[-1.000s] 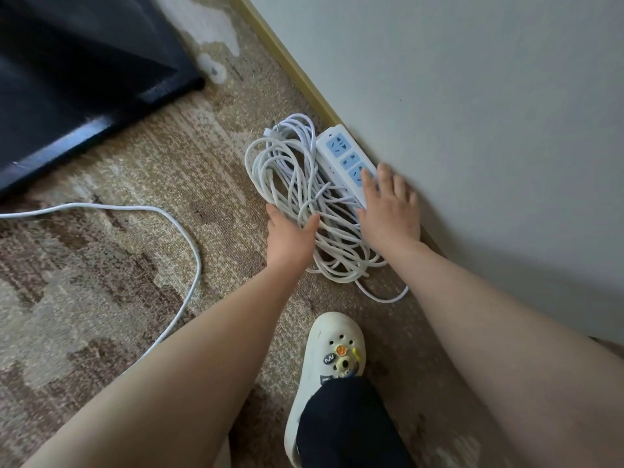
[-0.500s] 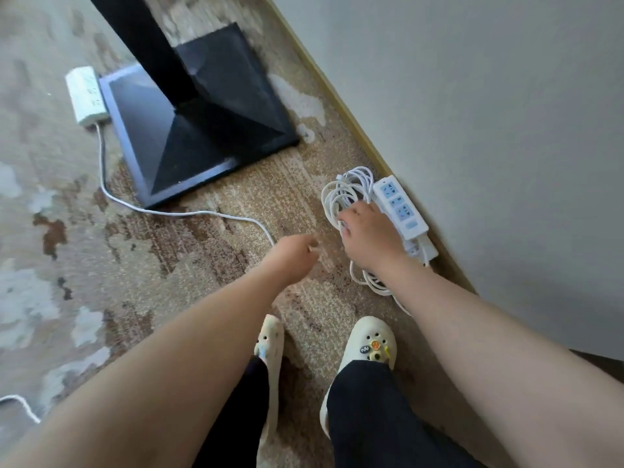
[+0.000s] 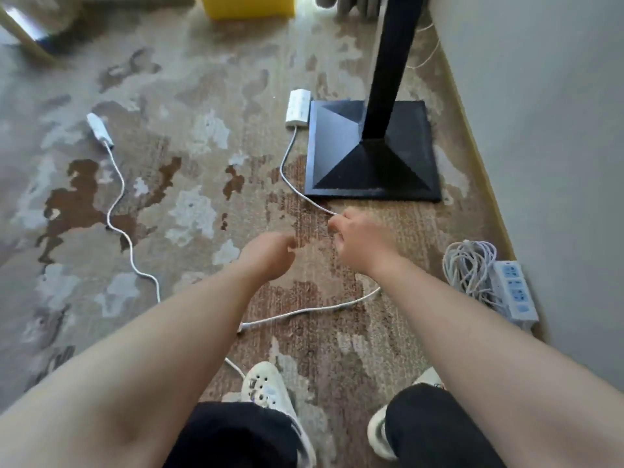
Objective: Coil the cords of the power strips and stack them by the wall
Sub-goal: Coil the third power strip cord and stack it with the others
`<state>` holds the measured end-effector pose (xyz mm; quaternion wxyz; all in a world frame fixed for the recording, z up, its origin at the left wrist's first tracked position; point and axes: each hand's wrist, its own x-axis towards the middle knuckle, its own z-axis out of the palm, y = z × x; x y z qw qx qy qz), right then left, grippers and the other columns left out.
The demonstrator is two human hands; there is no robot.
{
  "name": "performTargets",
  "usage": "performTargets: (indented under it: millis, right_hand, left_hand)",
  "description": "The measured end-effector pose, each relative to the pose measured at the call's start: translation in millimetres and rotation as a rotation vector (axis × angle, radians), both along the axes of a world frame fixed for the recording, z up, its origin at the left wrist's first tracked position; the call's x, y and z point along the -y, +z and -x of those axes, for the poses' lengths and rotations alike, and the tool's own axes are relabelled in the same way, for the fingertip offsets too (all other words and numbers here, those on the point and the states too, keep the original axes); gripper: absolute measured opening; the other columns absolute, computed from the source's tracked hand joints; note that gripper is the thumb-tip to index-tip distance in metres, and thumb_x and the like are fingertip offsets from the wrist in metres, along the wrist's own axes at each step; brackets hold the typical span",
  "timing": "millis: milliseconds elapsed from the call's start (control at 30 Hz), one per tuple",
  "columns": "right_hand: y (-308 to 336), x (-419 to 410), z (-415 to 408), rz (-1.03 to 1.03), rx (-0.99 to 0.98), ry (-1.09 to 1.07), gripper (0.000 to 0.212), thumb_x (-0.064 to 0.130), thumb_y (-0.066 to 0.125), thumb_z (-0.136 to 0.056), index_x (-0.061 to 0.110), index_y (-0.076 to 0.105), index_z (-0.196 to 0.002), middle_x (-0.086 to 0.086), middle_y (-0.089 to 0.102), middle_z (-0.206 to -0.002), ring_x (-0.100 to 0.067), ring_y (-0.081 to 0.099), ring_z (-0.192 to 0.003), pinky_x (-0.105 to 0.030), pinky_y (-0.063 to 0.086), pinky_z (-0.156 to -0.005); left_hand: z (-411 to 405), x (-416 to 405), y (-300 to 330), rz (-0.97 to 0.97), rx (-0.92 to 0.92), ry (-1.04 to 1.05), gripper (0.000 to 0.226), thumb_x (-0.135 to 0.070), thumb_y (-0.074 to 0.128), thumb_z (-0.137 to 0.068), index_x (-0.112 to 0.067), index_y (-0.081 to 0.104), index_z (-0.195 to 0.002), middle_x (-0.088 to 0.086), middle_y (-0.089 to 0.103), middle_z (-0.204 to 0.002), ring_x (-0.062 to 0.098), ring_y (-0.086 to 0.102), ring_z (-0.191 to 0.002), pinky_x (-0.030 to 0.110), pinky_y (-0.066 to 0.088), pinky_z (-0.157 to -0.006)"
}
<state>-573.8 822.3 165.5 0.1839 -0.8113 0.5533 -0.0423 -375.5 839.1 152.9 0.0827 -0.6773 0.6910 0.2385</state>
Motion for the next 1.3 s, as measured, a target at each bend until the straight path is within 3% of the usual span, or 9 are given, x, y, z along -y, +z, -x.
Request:
performTargets:
  millis: [233,400,500,633,700,800,933,1067,1300]
  right_hand:
    - [-150,51,-40,-0.207,-0.221,-0.023,0.055,0.028,0.05,-0.094,0.031,0.035,-0.147,-0.003,0.04,-0.147,-0.029,0.054,-0.118,-0.042,0.053,-0.083]
    - [-259,95,-18,-0.241,-0.375,-0.08,0.072,0.034,0.056,-0.096,0.027,0.018,-0.157,-0.003,0.018,-0.163,-0.031,0.033,-0.141,-0.049,0.044,-0.101]
    - [-302,127,-10,-0.222,-0.376,-0.139,0.078,0.03,0.056,-0.097,0.023,0.009,-0.158,-0.006,0.006,-0.166,-0.032,0.018,-0.149,-0.052,0.03,-0.114]
    - [-340,162,-8,-0.205,-0.333,-0.266,0.077,0.036,0.053,-0.099,0.02,0.007,-0.158,-0.013,0.011,-0.165,-0.035,0.016,-0.149,-0.056,0.021,-0.118]
    - [-352,167,-7,-0.125,-0.355,-0.288,0.062,0.037,0.052,-0.099,0.015,0.027,-0.151,-0.017,0.036,-0.153,-0.036,0.034,-0.138,-0.052,0.028,-0.112]
    - [-361,150,-5,-0.011,-0.248,-0.262,0.013,0.021,0.048,-0.102,0.021,0.052,-0.114,-0.008,0.066,-0.109,-0.031,0.057,-0.099,-0.047,0.043,-0.089]
    - [-355,99,10,-0.056,-0.073,-0.103,0.015,0.021,0.038,-0.105,0.028,0.052,-0.105,0.006,0.059,-0.077,-0.02,0.056,-0.061,-0.03,0.038,-0.05]
    - [-332,63,23,0.016,0.057,0.047,0.018,0.032,0.046,-0.103,0.023,0.062,-0.104,0.008,0.062,-0.069,-0.019,0.054,-0.05,-0.027,0.043,-0.044]
    - [-273,31,45,0.045,0.169,0.168,0.032,0.045,0.045,-0.099,0.029,0.051,-0.071,0.015,0.035,-0.047,-0.006,0.04,-0.035,-0.019,0.028,-0.031]
  left_hand:
    - [-43,0,-148,-0.112,-0.067,0.087,0.06,-0.045,0.062,-0.087,-0.024,0.044,-0.14,0.01,0.046,-0.137,0.032,0.046,-0.123,0.047,0.048,-0.095]
    - [-1,2,-261,-0.181,-0.094,0.051,0.091,-0.063,0.068,-0.075,-0.03,0.025,-0.148,0.009,0.027,-0.153,0.034,0.032,-0.135,0.053,0.041,-0.102]
    - [29,-1,-310,-0.198,-0.084,-0.079,0.108,-0.075,0.063,-0.069,-0.038,0.005,-0.152,0.005,0.002,-0.163,0.034,0.011,-0.146,0.058,0.024,-0.113]
    - [41,8,-344,-0.029,-0.028,-0.117,0.084,-0.068,0.042,-0.088,-0.033,0.004,-0.154,0.007,-0.001,-0.163,0.031,0.003,-0.149,0.055,0.014,-0.117]
    - [39,27,-349,0.072,-0.02,-0.08,0.071,-0.055,0.038,-0.096,-0.028,0.007,-0.154,0.008,0.005,-0.163,0.029,0.009,-0.148,0.051,0.017,-0.117]
    - [34,69,-345,0.14,-0.041,0.033,0.07,-0.03,0.044,-0.098,-0.023,0.004,-0.155,0.008,0.005,-0.163,0.03,0.02,-0.144,0.046,0.026,-0.113]
    - [27,111,-336,0.212,0.03,-0.012,0.079,-0.01,0.045,-0.093,-0.028,-0.003,-0.155,0.005,-0.005,-0.163,0.031,0.018,-0.144,0.046,0.027,-0.112]
    - [17,125,-328,0.224,0.146,-0.154,0.053,-0.019,0.042,-0.099,-0.03,0.026,-0.149,0.006,0.001,-0.163,0.032,0.0,-0.149,0.053,0.009,-0.119]
    - [-38,88,-295,0.134,0.176,-0.217,0.038,-0.036,0.038,-0.098,-0.016,0.057,-0.124,0.005,0.045,-0.147,0.027,0.023,-0.146,0.048,0.012,-0.119]
